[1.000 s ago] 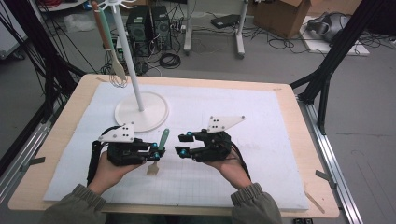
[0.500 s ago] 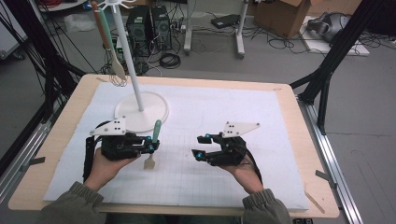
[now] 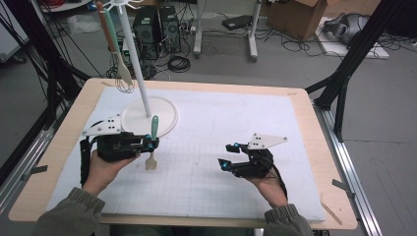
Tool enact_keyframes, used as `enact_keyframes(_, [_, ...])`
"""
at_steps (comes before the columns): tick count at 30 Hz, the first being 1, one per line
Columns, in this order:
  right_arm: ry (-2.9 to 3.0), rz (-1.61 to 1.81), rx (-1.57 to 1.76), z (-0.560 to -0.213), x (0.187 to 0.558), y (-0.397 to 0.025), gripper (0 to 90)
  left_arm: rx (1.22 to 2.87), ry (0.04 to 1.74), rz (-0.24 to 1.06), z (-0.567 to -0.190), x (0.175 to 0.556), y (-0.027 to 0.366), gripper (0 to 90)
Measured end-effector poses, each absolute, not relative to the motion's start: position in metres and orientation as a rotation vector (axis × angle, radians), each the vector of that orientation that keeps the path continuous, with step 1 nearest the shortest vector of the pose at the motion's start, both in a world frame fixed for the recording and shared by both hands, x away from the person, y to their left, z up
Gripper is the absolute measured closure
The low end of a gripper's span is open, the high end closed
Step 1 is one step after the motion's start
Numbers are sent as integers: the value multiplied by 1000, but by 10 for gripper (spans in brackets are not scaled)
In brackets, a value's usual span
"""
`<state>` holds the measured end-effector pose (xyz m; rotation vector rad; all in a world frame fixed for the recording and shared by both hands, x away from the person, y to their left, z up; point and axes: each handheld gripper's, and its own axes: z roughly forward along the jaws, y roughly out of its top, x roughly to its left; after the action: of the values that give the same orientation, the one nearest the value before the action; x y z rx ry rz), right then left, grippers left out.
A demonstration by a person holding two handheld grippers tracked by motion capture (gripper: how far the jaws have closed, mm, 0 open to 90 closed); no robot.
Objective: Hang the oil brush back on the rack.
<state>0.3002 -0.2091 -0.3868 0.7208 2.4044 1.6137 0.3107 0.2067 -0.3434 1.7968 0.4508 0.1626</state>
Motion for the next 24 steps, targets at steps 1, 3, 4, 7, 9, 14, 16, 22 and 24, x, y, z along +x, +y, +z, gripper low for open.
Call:
enact_keyframes(1, [2402, 1610, 725, -388, 300, -211, 384, 1793, 454, 165, -342, 312, 208, 839])
enact_keyframes(3, [2387, 1616, 741, -390, 299, -215, 379, 1778, 463, 173, -340, 315, 211, 839])
enact_keyframes(4, [2385, 1614, 747, -391, 299, -218, 375, 1777, 464, 174, -339, 315, 212, 839])
enact_keyframes(7, [2383, 1614, 773, -394, 298, -224, 364, 1775, 464, 192, -334, 317, 214, 839])
enact_keyframes(9, [2374, 1613, 784, -396, 297, -227, 356, 1766, 466, 200, -331, 318, 216, 839])
enact_keyframes(14, [2374, 1610, 818, -401, 294, -233, 344, 1742, 470, 215, -323, 322, 220, 839])
enact_keyframes(16, [2376, 1619, 835, -402, 293, -235, 344, 1730, 473, 216, -320, 325, 222, 839])
enact_keyframes(22, [2365, 1612, 822, -401, 291, -235, 337, 1722, 483, 233, -310, 331, 228, 839])
enact_keyframes(24, [2364, 1605, 820, -401, 291, -236, 336, 1713, 486, 236, -306, 333, 230, 839])
